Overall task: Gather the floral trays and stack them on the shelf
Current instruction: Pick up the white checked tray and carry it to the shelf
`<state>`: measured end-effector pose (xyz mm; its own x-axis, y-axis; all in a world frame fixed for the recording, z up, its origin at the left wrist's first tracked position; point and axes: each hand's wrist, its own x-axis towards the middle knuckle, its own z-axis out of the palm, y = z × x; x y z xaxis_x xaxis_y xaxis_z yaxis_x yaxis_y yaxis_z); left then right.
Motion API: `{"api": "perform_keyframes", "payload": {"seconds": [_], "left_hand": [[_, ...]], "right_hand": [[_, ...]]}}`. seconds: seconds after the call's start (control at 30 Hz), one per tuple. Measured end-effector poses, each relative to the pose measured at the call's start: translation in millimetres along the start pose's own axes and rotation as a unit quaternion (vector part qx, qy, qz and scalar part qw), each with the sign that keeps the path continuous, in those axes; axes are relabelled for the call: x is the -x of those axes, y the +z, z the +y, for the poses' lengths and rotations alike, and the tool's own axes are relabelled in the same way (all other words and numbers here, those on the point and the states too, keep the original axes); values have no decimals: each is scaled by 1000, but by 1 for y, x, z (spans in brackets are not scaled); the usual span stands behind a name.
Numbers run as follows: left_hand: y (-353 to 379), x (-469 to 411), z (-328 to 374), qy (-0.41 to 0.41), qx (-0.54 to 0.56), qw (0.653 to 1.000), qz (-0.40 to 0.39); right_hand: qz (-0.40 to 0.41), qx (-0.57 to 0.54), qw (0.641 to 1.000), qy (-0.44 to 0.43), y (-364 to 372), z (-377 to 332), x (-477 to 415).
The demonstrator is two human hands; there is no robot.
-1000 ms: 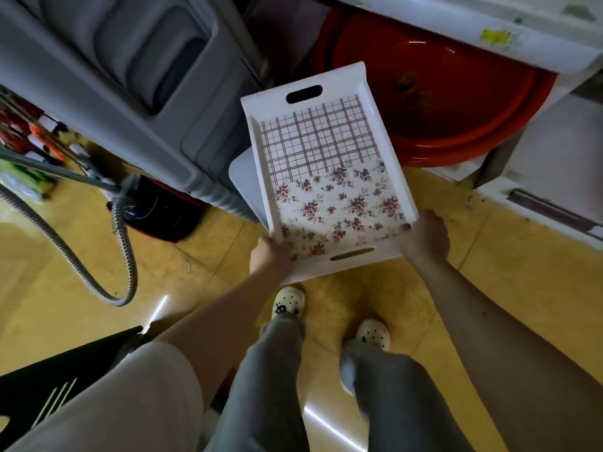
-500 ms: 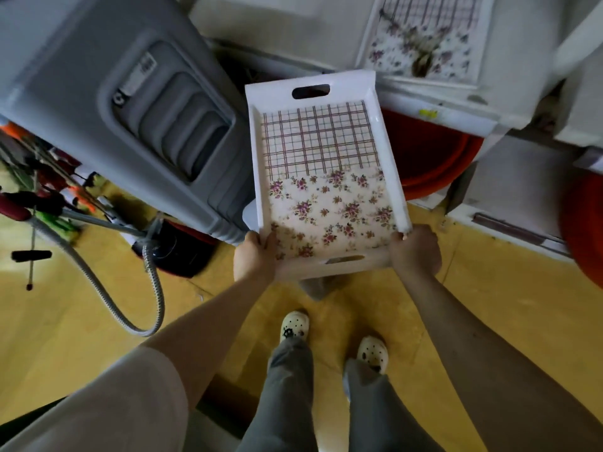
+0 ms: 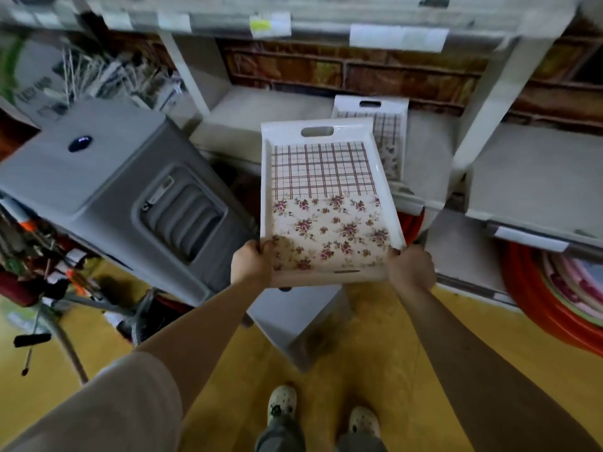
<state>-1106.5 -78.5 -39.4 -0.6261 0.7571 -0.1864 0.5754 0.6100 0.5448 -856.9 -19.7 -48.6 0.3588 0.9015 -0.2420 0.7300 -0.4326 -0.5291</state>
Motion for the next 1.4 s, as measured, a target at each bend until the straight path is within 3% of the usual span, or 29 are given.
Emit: {"api": "perform_keyframes", "payload": {"seconds": [0.27,0.43,0.57,0.77,0.97,1.4], "left_hand": [[-19,-31,45,22,18,1000,0],[-21,-73,52,60,7,997,-56],[-19,-120,63,118,0,985,-124],[-19,-170,79,212,30,965,-149],[3,-214,91,169,88,953,-237],[134,-307,127,202,65,963,-166]], "right_hand": [[21,-36,999,-9,-22,-25,-17],[24,-28,999,28,-12,-52,-30],[57,-34,996,57,3,-82,-48],[84,-69,987,118,31,-108,-78],[89,-73,984,136,45,-122,-121],[109,-65,985,118,96,-102,-247]]}}
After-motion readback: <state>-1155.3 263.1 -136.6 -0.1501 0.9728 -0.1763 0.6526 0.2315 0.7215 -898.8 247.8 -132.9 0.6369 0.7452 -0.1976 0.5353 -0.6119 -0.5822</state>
